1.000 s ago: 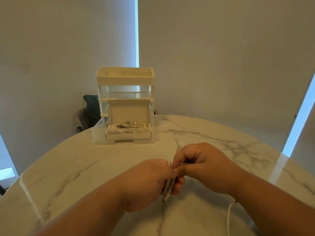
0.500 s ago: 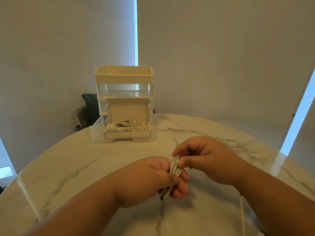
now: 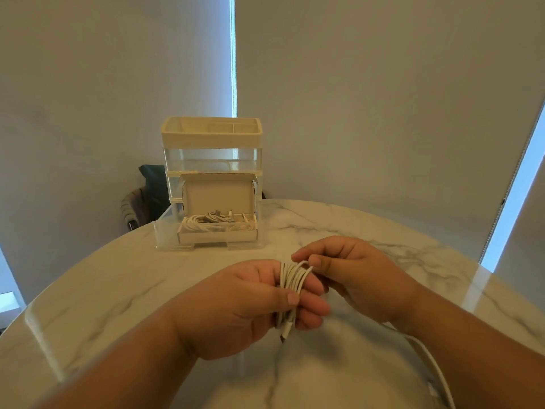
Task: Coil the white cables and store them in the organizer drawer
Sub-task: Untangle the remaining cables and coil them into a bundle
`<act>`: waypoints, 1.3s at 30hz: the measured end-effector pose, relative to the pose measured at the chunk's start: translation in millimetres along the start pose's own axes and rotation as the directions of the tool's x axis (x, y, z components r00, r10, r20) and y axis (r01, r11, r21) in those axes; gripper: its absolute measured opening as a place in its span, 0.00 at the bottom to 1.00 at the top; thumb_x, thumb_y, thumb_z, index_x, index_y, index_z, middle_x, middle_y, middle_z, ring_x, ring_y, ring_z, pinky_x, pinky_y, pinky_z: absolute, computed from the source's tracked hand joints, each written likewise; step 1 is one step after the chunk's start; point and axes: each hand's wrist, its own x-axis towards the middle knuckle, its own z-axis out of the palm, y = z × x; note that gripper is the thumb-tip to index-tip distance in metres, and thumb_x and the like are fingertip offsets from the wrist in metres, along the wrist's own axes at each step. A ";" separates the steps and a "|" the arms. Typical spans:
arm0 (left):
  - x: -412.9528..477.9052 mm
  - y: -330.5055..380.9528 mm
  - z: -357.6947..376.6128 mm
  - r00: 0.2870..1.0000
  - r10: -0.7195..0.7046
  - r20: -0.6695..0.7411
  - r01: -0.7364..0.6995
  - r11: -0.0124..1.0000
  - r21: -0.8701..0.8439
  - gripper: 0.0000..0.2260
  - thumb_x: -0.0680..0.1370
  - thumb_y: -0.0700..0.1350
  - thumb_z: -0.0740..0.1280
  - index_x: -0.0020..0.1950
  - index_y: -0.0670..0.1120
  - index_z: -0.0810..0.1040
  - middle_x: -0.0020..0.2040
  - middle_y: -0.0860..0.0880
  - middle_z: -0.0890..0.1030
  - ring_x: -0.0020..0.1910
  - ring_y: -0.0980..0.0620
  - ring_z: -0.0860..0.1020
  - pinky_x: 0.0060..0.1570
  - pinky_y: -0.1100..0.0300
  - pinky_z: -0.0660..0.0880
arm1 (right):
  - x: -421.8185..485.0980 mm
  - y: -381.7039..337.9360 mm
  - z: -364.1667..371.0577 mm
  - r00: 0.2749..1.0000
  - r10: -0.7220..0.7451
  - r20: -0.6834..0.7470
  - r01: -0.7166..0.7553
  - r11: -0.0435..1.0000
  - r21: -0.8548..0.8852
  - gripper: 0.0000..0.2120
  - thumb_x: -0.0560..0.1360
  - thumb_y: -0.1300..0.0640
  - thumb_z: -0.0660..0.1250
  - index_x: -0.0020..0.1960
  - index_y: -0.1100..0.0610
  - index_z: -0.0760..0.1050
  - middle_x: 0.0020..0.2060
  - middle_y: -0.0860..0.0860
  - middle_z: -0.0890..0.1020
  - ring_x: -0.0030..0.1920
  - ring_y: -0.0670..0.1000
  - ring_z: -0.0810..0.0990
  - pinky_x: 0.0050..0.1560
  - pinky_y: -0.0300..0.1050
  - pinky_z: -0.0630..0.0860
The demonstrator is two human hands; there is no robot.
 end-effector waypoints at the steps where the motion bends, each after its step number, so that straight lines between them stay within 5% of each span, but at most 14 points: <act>1: 0.2 0.6 0.4 1.000 0.017 -0.015 -0.017 1.000 -0.005 0.11 0.72 0.32 0.63 0.47 0.38 0.84 0.42 0.39 0.83 0.40 0.46 0.82 0.44 0.58 0.79 | -1.1 -0.6 1.6 1.000 0.009 0.029 -0.012 0.997 0.075 0.08 0.74 0.54 0.71 0.49 0.56 0.86 0.43 0.69 0.78 0.46 0.61 0.73 0.51 0.60 0.69; 4: 1.4 1.4 -0.4 0.994 0.040 -0.105 -0.030 0.995 0.091 0.10 0.72 0.32 0.63 0.48 0.37 0.82 0.43 0.39 0.83 0.41 0.46 0.82 0.44 0.58 0.79 | -1.8 1.5 9.0 0.992 0.065 0.104 -0.077 0.990 0.117 0.21 0.68 0.41 0.75 0.44 0.60 0.83 0.41 0.64 0.76 0.44 0.61 0.71 0.48 0.61 0.67; 9: 1.9 3.1 -0.6 0.993 0.017 -0.114 0.023 0.939 0.342 0.14 0.72 0.36 0.63 0.45 0.49 0.87 0.44 0.45 0.85 0.46 0.49 0.83 0.52 0.56 0.78 | -2.0 0.6 8.7 0.970 0.187 0.156 -0.198 0.978 0.059 0.15 0.72 0.47 0.71 0.34 0.57 0.78 0.30 0.58 0.77 0.40 0.60 0.72 0.44 0.55 0.68; 15: 0.3 0.7 1.0 0.993 -0.042 -0.107 0.073 0.949 0.307 0.09 0.74 0.38 0.64 0.47 0.44 0.85 0.48 0.41 0.85 0.49 0.44 0.82 0.58 0.48 0.77 | -3.3 -9.5 2.8 0.959 0.201 0.199 -0.196 0.979 -0.049 0.07 0.67 0.53 0.75 0.36 0.56 0.83 0.28 0.52 0.76 0.31 0.51 0.70 0.34 0.43 0.65; 20: -1.0 0.4 4.8 0.986 -0.105 -0.133 0.137 0.954 0.267 0.07 0.73 0.40 0.65 0.48 0.40 0.79 0.43 0.42 0.84 0.42 0.48 0.82 0.46 0.57 0.77 | -1.1 -8.3 -0.8 0.958 0.212 0.191 -0.183 0.970 -0.160 0.13 0.60 0.47 0.77 0.39 0.55 0.84 0.30 0.52 0.78 0.33 0.49 0.70 0.35 0.42 0.65; 26: -0.3 0.9 5.9 0.984 -0.081 -0.160 0.124 0.951 0.285 0.09 0.81 0.33 0.60 0.51 0.39 0.80 0.41 0.43 0.83 0.39 0.50 0.80 0.45 0.58 0.77 | -1.5 -7.6 -2.5 0.970 0.161 0.182 -0.105 0.952 -0.287 0.23 0.68 0.33 0.69 0.31 0.54 0.78 0.29 0.56 0.74 0.33 0.54 0.68 0.37 0.45 0.66; 32: 0.9 -1.3 11.8 0.980 -0.073 -0.187 0.117 0.964 0.239 0.09 0.80 0.31 0.60 0.50 0.39 0.80 0.41 0.43 0.84 0.37 0.51 0.80 0.42 0.61 0.77 | -4.5 -15.2 -1.1 0.985 0.102 0.137 -0.032 0.898 -0.438 0.23 0.77 0.39 0.61 0.34 0.56 0.78 0.28 0.47 0.74 0.32 0.48 0.69 0.38 0.44 0.68; 35: 1.8 -0.5 10.7 0.973 -0.060 -0.223 0.109 0.971 0.213 0.08 0.80 0.31 0.60 0.51 0.38 0.79 0.40 0.43 0.84 0.35 0.51 0.79 0.40 0.61 0.78 | -4.0 -14.0 -1.1 0.999 -0.047 0.026 0.053 0.944 -0.326 0.07 0.75 0.49 0.71 0.50 0.50 0.84 0.37 0.43 0.81 0.39 0.43 0.77 0.43 0.36 0.74; 39: 2.3 -0.7 8.1 0.979 -0.061 -0.197 0.086 0.989 0.122 0.09 0.80 0.30 0.60 0.50 0.37 0.79 0.39 0.42 0.83 0.33 0.51 0.78 0.38 0.61 0.78 | -3.1 -13.0 -8.9 0.958 -0.282 -0.051 0.240 0.887 -0.395 0.10 0.69 0.63 0.68 0.39 0.48 0.80 0.40 0.46 0.79 0.43 0.46 0.79 0.47 0.42 0.75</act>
